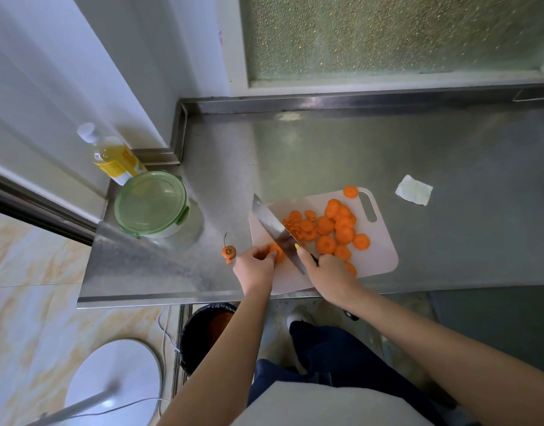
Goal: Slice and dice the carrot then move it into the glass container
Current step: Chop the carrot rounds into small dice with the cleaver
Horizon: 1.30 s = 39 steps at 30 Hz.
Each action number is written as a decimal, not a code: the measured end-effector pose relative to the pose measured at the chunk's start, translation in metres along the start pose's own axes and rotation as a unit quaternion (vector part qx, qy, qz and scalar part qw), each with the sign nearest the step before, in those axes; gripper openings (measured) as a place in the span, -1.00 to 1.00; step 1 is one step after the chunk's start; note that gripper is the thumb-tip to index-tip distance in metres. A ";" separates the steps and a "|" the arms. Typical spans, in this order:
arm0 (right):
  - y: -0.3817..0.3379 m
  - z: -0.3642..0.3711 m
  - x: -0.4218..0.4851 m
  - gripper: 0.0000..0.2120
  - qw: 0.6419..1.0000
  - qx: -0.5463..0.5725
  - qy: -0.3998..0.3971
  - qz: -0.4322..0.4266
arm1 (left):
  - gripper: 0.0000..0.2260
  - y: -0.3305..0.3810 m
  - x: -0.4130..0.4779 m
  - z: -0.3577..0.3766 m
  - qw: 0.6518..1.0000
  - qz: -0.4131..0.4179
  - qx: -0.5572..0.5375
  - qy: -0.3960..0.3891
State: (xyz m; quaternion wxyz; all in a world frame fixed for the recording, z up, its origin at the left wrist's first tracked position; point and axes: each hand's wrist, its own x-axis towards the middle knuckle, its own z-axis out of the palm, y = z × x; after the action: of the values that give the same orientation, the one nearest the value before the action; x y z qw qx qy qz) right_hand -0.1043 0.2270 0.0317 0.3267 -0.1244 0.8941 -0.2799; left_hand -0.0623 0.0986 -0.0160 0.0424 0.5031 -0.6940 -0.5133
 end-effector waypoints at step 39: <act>-0.003 0.032 0.016 -0.44 0.990 -0.113 0.063 -0.050 | -0.84 -0.003 0.003 -0.002 1.000 0.011 0.001 -0.010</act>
State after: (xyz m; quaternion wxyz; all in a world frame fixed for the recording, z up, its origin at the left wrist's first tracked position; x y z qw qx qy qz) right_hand -0.0957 0.2048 0.0052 0.2395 -0.1868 0.9315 -0.2002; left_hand -0.0612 0.0952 -0.0191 0.0404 0.4898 -0.7007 -0.5171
